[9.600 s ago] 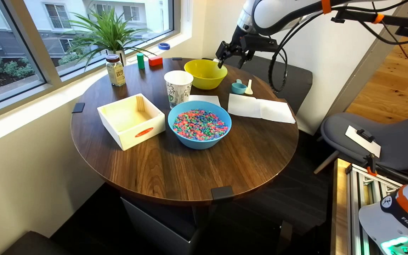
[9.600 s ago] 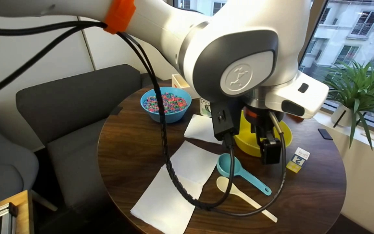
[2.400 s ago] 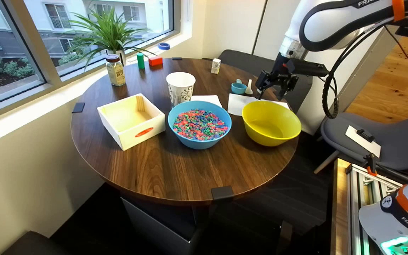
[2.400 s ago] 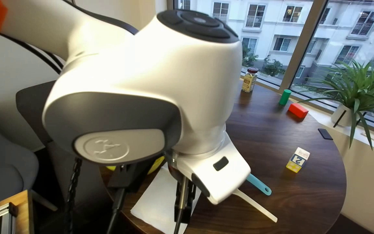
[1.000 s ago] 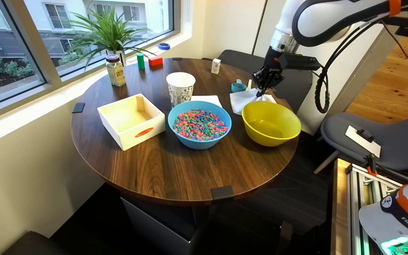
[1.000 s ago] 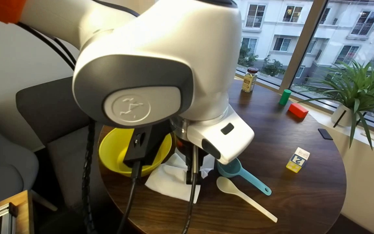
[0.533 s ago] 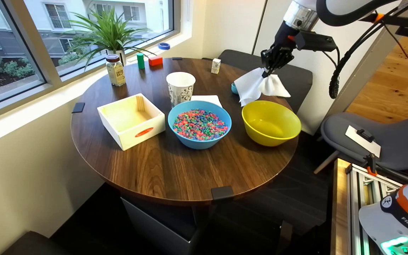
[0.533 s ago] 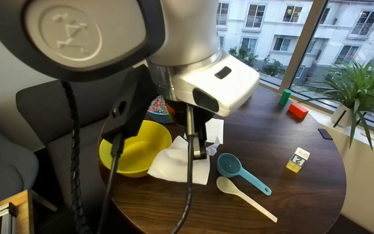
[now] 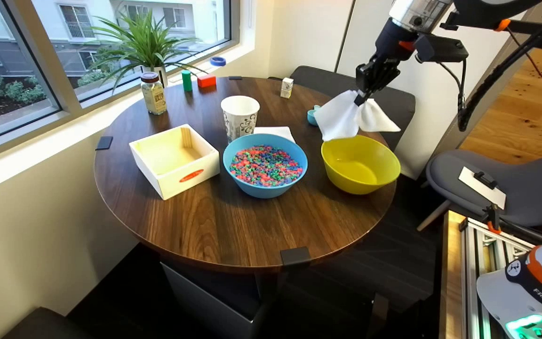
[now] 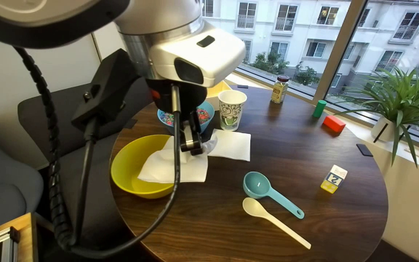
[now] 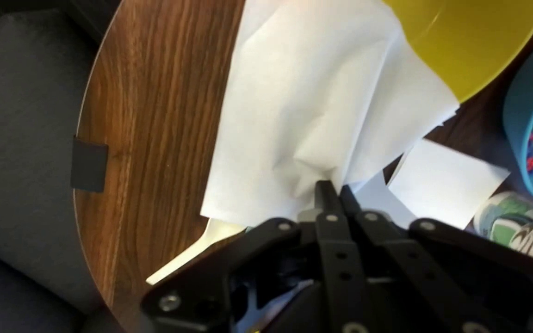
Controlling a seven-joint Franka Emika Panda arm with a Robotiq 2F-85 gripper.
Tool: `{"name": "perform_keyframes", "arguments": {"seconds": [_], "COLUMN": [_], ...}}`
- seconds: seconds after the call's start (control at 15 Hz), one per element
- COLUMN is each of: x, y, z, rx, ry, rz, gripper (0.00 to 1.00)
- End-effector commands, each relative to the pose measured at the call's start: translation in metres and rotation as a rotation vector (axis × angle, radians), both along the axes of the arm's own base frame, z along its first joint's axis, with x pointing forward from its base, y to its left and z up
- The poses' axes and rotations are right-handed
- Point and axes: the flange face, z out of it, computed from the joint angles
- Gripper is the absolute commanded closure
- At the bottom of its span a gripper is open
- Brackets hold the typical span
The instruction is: Pick up the yellow bowl and move it backwards on the table, wipe the yellow bowl with the white paper towel on the far right, put the white paper towel onto the table
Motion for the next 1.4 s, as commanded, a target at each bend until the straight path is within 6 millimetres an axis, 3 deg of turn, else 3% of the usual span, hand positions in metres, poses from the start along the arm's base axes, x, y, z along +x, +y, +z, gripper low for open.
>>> {"name": "perform_keyframes", "arguments": {"seconds": [0.0,0.93,1.33], "x": [-0.011,-0.001,0.004], "y": [0.021,0.057,0.068], "z": [-0.017,-0.083,-0.09], "rx": [0.04,0.048,0.13], "ry": [0.096,0.354,0.37], "rz": [0.092,0.211,0.27], "gripper": [1.0,1.0,1.0]}}
